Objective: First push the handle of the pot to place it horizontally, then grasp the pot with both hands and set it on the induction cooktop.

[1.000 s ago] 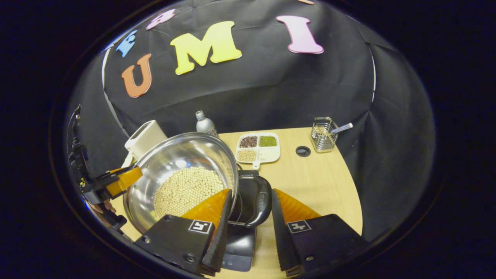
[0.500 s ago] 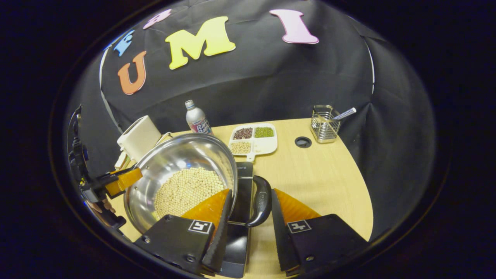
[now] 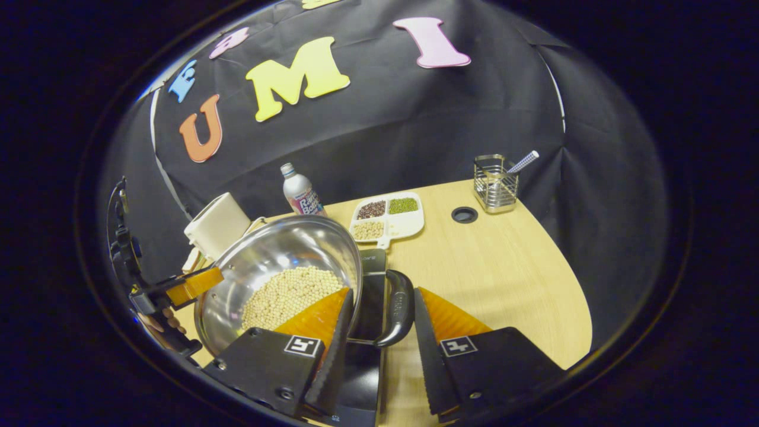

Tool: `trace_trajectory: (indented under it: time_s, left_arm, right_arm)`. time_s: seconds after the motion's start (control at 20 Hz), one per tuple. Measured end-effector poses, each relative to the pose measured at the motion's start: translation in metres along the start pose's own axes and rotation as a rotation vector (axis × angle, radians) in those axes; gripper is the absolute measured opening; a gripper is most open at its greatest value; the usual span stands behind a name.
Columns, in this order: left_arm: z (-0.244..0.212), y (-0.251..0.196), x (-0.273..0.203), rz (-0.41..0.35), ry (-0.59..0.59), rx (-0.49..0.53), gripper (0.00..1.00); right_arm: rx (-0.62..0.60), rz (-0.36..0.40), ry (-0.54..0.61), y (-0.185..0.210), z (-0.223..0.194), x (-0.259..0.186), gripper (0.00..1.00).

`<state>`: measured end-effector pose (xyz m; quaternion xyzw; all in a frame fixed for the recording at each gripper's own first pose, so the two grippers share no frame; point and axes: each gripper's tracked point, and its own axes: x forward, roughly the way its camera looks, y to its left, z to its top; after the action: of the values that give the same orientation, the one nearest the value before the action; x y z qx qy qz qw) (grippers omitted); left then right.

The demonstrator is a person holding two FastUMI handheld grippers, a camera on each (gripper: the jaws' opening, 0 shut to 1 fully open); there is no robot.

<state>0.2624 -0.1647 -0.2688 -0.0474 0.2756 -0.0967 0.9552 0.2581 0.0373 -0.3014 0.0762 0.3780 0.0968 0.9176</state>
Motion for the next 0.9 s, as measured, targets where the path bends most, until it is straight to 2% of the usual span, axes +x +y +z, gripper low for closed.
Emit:
trace_trajectory:
  time_s: [0.25,0.35,0.5,0.55,0.6,0.65,0.7,0.75,0.8,0.85,0.9]
  left_arm:
    - [0.000,0.000,-0.001,-0.006,0.002,-0.007,0.57]
    - [0.000,-0.001,-0.001,-0.011,0.002,-0.005,0.58]
    - [0.003,0.004,-0.008,-0.008,-0.009,-0.045,0.62]
    - [0.006,0.009,-0.014,0.010,-0.023,-0.054,0.68]
    - [0.008,0.012,-0.019,0.022,-0.041,-0.060,0.73]
    - [0.009,0.015,-0.027,0.034,-0.052,-0.070,0.86]
    - [0.008,0.013,-0.036,0.026,-0.055,-0.081,0.92]
    - [0.005,0.012,-0.041,0.022,-0.057,-0.088,0.94]
    - [0.005,0.013,-0.048,0.023,-0.060,-0.090,0.81]
    - [0.004,0.014,-0.056,0.023,-0.063,-0.087,0.87]
    - [0.001,0.015,-0.066,0.026,-0.063,-0.081,0.84]
  right_arm:
    - [0.000,-0.010,-0.005,-0.001,0.000,-0.001,0.59]
    - [0.032,-0.038,-0.030,-0.001,0.002,-0.001,0.61]
    - [-0.037,-0.094,-0.106,-0.003,0.004,-0.009,0.64]
    - [-0.062,-0.121,-0.132,-0.005,0.004,-0.013,0.65]
    - [-0.074,-0.133,-0.152,-0.004,0.004,-0.020,0.75]
    - [-0.075,-0.120,-0.166,0.003,0.003,-0.027,0.80]
    - [-0.071,-0.109,-0.174,0.009,0.000,-0.035,0.81]
    - [-0.068,-0.102,-0.183,0.012,-0.002,-0.043,0.80]
    - [-0.070,-0.102,-0.193,0.013,-0.003,-0.049,0.81]
    - [-0.074,-0.109,-0.205,0.014,-0.005,-0.056,0.80]
    - [-0.080,-0.114,-0.213,0.017,-0.008,-0.063,0.80]
